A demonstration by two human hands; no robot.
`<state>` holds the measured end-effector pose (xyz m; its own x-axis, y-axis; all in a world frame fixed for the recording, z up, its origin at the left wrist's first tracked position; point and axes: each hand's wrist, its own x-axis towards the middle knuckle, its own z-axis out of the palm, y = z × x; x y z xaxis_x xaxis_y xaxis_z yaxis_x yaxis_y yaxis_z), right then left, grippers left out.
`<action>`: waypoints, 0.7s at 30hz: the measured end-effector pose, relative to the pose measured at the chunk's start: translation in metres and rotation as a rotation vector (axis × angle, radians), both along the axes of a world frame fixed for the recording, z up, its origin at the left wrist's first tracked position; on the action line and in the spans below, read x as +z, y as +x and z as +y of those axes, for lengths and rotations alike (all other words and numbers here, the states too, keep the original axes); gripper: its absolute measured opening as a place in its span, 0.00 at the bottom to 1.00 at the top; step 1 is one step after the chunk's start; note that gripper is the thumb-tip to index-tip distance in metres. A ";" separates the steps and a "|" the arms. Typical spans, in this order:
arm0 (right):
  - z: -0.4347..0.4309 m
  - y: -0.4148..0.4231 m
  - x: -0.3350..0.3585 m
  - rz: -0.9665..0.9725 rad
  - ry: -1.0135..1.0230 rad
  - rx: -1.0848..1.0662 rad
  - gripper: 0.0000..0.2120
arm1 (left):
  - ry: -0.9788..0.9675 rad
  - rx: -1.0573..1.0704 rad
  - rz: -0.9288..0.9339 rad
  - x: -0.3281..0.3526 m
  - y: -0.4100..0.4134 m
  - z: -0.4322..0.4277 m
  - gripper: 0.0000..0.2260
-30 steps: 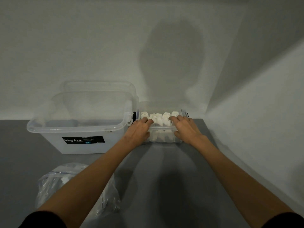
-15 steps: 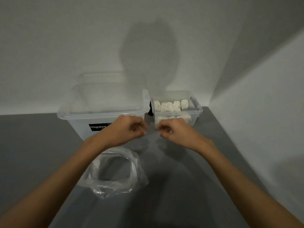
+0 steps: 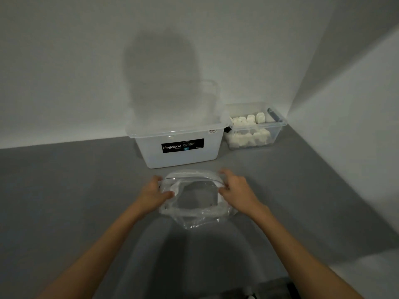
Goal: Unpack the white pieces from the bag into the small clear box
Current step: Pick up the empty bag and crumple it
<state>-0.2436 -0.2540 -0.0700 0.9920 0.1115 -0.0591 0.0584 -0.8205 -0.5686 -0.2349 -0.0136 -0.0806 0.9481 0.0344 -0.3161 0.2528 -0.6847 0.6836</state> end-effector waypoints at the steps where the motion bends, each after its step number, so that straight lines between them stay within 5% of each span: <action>1: 0.003 -0.005 0.001 -0.004 0.092 -0.043 0.19 | -0.063 0.032 -0.003 -0.003 -0.001 -0.003 0.21; 7: 0.015 -0.035 0.020 -0.040 0.410 -0.084 0.17 | -0.376 0.088 -0.044 0.003 -0.009 -0.035 0.09; 10: 0.013 -0.047 0.024 0.044 0.521 -0.048 0.36 | -0.575 0.119 -0.036 0.012 -0.018 -0.053 0.10; 14: 0.018 -0.055 0.020 0.073 0.235 0.039 0.58 | -0.816 0.091 0.020 0.031 -0.032 -0.075 0.13; 21: 0.018 -0.058 0.020 -0.286 0.353 -0.220 0.28 | -0.889 -0.129 -0.170 0.051 -0.040 -0.086 0.08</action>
<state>-0.3019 -0.2359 -0.0503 0.9652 -0.1380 0.2220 0.0996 -0.5911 -0.8004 -0.2746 -0.0996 -0.0293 0.9638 -0.2647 -0.0309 0.0583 0.0964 0.9936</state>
